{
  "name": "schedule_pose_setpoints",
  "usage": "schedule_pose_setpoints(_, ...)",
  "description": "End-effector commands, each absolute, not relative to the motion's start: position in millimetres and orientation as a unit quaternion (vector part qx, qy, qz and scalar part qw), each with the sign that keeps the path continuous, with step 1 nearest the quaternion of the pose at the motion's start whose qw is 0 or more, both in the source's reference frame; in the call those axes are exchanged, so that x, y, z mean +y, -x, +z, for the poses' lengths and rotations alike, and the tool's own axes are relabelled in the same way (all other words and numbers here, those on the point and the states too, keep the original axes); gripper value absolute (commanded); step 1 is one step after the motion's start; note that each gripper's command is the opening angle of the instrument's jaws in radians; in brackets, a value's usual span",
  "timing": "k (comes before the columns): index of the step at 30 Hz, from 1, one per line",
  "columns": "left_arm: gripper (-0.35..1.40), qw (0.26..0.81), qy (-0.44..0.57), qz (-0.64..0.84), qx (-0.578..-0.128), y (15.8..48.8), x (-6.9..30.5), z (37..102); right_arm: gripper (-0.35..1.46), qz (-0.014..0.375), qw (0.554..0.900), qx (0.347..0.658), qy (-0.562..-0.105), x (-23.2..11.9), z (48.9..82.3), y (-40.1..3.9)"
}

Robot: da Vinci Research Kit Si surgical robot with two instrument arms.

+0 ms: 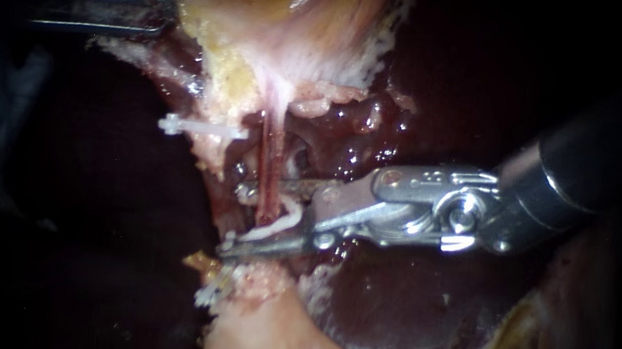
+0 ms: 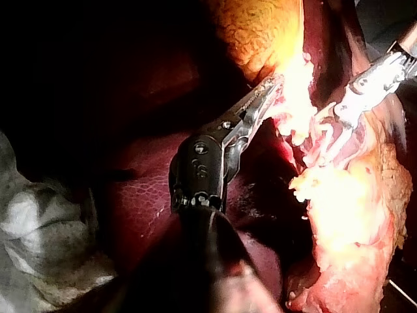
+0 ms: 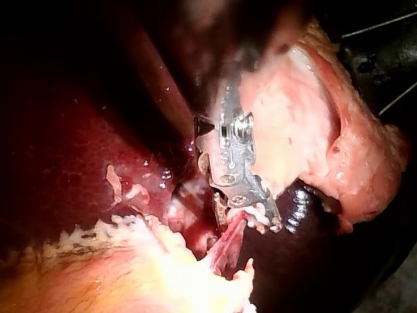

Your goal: Clipping second clip right tube

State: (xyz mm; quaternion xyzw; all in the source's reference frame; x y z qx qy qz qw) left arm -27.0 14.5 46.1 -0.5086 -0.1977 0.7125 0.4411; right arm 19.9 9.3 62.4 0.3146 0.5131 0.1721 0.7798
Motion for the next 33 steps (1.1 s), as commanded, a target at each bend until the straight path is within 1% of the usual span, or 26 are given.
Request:
schedule_pose_setpoints(1, -0.35, 0.441, 0.509, 0.713, -0.198, 27.0, 14.5, 46.2, 0.46, 0.174, 0.776, 0.516, -0.318, 9.2, 62.5, -20.0)
schedule_pose_setpoints(10, -0.35, 0.441, 0.509, 0.713, -0.198, 26.9, 14.5, 46.3, 0.46, 0.172, 0.759, 0.531, -0.334, 8.9, 62.2, -20.1)
schedule_pose_setpoints(13, -0.35, 0.441, 0.509, 0.713, -0.198, 26.9, 14.5, 46.3, 0.46, 0.169, 0.75, 0.537, -0.348, 8.4, 61.5, -20.1)
schedule_pose_setpoints(18, -0.35, 0.441, 0.509, 0.713, -0.198, 26.9, 14.4, 46.3, 0.45, 0.148, 0.737, 0.543, -0.374, 7.1, 60.0, -20.3)
schedule_pose_setpoints(21, -0.35, 0.441, 0.509, 0.713, -0.198, 26.9, 14.4, 46.3, 0.44, 0.137, 0.731, 0.549, -0.382, 6.5, 59.0, -20.5)
schedule_pose_setpoints(23, -0.35, 0.441, 0.509, 0.713, -0.198, 26.9, 14.4, 46.3, 0.44, 0.136, 0.728, 0.551, -0.384, 6.3, 58.5, -20.6)
schedule_pose_setpoints(29, -0.35, 0.441, 0.509, 0.713, -0.198, 26.9, 14.4, 46.3, 0.39, 0.135, 0.724, 0.554, -0.389, 6.2, 57.9, -20.6)
schedule_pose_setpoints(33, -0.35, 0.441, 0.509, 0.713, -0.198, 26.9, 14.4, 46.3, 0.28, 0.136, 0.724, 0.554, -0.388, 6.6, 58.1, -20.4)
